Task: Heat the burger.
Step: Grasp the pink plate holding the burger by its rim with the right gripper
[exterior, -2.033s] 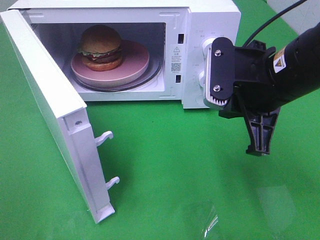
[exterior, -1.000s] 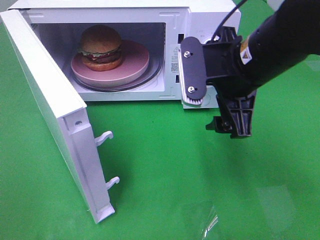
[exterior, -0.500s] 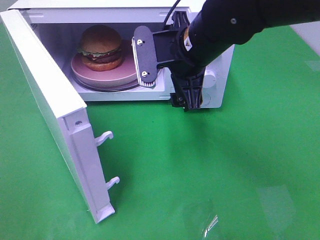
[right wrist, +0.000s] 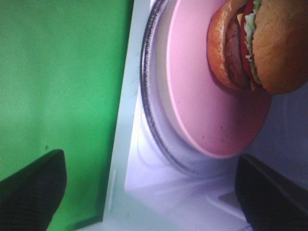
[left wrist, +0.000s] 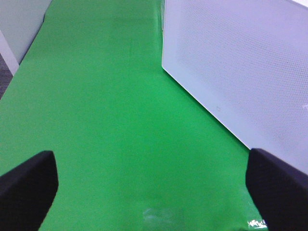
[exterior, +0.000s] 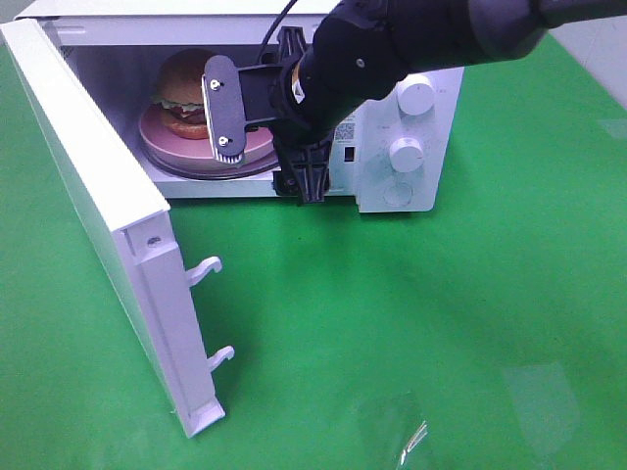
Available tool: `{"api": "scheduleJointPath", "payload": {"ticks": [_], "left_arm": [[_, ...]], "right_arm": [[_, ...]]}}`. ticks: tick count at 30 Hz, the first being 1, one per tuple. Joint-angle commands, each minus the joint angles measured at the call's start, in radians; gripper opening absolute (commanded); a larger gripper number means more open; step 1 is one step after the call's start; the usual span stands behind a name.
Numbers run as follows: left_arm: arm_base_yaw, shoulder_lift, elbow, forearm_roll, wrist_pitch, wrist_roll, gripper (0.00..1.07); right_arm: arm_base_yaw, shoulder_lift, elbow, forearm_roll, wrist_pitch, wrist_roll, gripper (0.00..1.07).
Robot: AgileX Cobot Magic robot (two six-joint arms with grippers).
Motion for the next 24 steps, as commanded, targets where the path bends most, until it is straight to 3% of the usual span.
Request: {"api": "scheduleJointPath", "payload": {"ticks": [1, 24], "left_arm": [[0.002, -0.003, 0.005, -0.003, -0.016, 0.003, 0.98], [0.002, -0.003, 0.005, -0.003, -0.016, 0.003, 0.98]], "right_arm": [[0.001, 0.036, -0.039, -0.005, -0.012, 0.009, 0.91], [-0.001, 0.310, -0.347, 0.026, -0.050, 0.034, 0.83]]}}
